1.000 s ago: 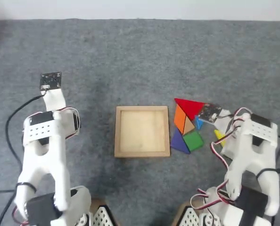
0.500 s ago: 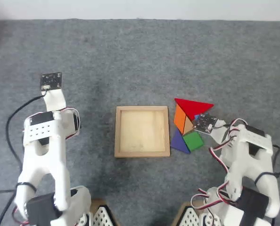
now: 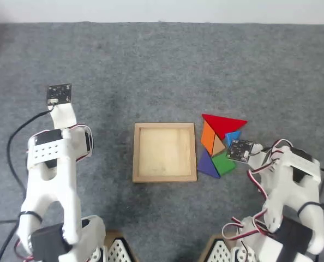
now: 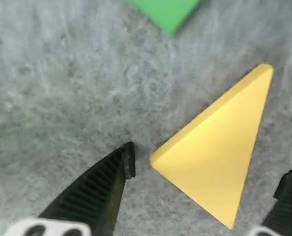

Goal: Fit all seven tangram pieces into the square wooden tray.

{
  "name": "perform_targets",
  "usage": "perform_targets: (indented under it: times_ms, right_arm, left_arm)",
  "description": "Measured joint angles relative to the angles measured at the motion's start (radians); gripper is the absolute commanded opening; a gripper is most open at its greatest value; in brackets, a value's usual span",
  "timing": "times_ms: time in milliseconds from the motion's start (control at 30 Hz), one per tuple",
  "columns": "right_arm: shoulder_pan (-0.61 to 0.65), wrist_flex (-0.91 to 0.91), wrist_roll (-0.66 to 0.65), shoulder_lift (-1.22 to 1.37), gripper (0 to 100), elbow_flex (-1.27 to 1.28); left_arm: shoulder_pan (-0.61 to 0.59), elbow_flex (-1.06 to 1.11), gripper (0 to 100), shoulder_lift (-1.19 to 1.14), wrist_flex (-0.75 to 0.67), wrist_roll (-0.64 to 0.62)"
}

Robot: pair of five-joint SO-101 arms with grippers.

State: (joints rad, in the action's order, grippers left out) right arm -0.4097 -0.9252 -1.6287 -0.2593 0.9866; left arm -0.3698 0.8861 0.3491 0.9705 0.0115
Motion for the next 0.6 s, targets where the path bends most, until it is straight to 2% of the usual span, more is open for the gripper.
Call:
perform_targets:
  times_ms: [433,600]
  right_arm:
    - [-0.009,0.009,-0.017,-0.005,42.6,0.014]
    - [-0.009,0.014,-0.017,-0.012,23.2,0.018]
  left_arm:
    - [0.0,0.0,13,0.0,0.0,0.0]
    - [0.0,0.0,13,0.0,0.0,0.0]
